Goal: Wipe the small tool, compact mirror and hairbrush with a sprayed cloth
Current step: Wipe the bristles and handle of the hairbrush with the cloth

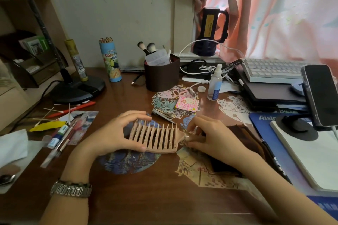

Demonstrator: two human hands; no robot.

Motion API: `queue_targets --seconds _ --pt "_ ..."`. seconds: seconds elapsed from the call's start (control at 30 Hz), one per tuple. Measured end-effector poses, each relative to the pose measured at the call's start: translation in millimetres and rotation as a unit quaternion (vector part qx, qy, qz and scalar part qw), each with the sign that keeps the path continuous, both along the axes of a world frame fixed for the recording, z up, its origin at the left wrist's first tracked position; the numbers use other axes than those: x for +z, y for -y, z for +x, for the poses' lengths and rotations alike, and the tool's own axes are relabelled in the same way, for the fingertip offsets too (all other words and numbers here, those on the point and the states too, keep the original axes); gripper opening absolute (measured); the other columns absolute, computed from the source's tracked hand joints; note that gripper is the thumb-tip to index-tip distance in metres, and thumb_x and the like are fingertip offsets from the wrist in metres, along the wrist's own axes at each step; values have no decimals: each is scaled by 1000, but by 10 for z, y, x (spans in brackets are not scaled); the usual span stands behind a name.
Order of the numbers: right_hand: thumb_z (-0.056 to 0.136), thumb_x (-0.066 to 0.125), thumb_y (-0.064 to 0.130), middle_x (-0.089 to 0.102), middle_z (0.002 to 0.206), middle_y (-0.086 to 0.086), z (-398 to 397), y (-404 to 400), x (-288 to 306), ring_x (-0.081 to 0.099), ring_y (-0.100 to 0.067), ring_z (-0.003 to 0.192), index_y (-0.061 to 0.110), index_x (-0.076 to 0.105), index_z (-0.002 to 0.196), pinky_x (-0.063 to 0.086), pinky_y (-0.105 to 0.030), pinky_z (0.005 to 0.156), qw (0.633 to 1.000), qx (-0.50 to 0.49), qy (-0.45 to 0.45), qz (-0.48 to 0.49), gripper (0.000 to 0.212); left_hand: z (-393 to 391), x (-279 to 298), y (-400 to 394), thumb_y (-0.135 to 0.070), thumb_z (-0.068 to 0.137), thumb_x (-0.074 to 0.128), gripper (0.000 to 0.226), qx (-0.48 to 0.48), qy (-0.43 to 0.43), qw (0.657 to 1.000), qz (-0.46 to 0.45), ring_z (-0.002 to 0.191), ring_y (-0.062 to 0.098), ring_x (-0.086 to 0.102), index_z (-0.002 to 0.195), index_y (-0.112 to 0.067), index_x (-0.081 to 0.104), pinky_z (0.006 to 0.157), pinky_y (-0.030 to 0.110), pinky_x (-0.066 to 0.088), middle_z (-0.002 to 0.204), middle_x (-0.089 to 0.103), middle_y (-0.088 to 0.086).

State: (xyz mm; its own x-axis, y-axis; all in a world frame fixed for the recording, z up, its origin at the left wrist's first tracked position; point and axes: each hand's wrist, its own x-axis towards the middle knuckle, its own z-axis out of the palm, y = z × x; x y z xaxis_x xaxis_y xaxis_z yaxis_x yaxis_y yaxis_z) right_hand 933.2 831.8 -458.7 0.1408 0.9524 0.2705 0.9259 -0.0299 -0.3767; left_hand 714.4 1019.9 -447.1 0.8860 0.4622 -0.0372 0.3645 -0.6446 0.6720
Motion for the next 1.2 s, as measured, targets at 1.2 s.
queue_targets --seconds 1.2 --pt "79 74 29 67 90 13 113 -74 3 65 0 84 32 57 93 54 -22 71 985 7 -167 44 22 25 103 116 -7 82 64 41 112 263 954 -91 106 -4 59 108 -38 58 85 11 48 110 62 -27"
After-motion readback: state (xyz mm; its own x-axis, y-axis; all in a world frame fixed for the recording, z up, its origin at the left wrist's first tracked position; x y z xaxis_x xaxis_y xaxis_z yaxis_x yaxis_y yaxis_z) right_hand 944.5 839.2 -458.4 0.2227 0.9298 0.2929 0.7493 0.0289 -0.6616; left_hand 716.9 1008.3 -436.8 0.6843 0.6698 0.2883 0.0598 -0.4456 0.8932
